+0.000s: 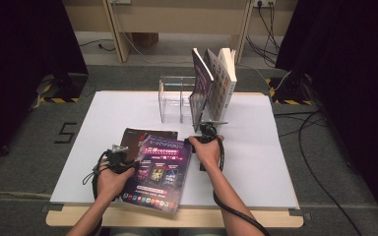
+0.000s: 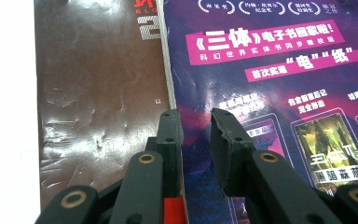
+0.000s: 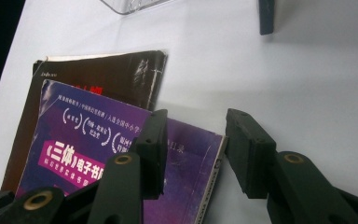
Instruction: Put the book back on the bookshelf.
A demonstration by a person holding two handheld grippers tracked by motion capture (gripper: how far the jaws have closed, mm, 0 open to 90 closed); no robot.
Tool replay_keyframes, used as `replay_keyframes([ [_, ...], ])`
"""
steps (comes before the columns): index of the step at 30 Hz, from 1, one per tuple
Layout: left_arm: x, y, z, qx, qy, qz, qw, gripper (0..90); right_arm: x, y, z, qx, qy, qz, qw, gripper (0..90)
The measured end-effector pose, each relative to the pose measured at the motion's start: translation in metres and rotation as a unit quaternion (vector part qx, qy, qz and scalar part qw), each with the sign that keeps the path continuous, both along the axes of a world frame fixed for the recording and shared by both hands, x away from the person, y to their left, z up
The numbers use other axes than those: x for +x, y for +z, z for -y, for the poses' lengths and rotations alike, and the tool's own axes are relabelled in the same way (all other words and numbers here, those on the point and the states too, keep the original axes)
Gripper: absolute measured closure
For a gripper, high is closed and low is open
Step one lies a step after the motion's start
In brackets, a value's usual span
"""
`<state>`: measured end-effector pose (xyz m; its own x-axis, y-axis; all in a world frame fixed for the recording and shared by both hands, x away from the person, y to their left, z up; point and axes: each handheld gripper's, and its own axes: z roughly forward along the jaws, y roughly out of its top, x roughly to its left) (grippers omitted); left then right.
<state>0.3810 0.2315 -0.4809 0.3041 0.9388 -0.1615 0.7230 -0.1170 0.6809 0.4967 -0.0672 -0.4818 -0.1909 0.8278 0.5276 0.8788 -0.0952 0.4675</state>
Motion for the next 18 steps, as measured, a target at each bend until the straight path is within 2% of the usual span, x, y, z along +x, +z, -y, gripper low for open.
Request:
replay_keyframes([
  [6, -0.0001, -0.0003, -0.0002, -0.002, 0.001, 0.000, 1.0000, 73.2, -0.0003, 0.0001, 0.0007, -0.002, 0.005, -0.002, 1.0000, 59.9],
  [8, 0.0002, -0.0003, -0.0001, -0.006, 0.003, 0.000, 1.0000, 73.3, -0.0019, 0.0003, 0.0002, 0.000, -0.002, -0.007, 1.0000, 60.3],
  [12, 0.0001, 0.0001, 0.0002, -0.001, 0.002, -0.001, 1.0000, 73.3, -0.0064, -0.0009, -0.0007, 0.009, -0.015, -0.008, 0.9998, 61.2],
  [18, 0.0005, -0.0002, -0.0004, -0.007, 0.004, -0.002, 1.0000, 73.3, -0.0091, -0.0011, -0.0003, 0.022, -0.011, -0.021, 0.9995, 62.3],
])
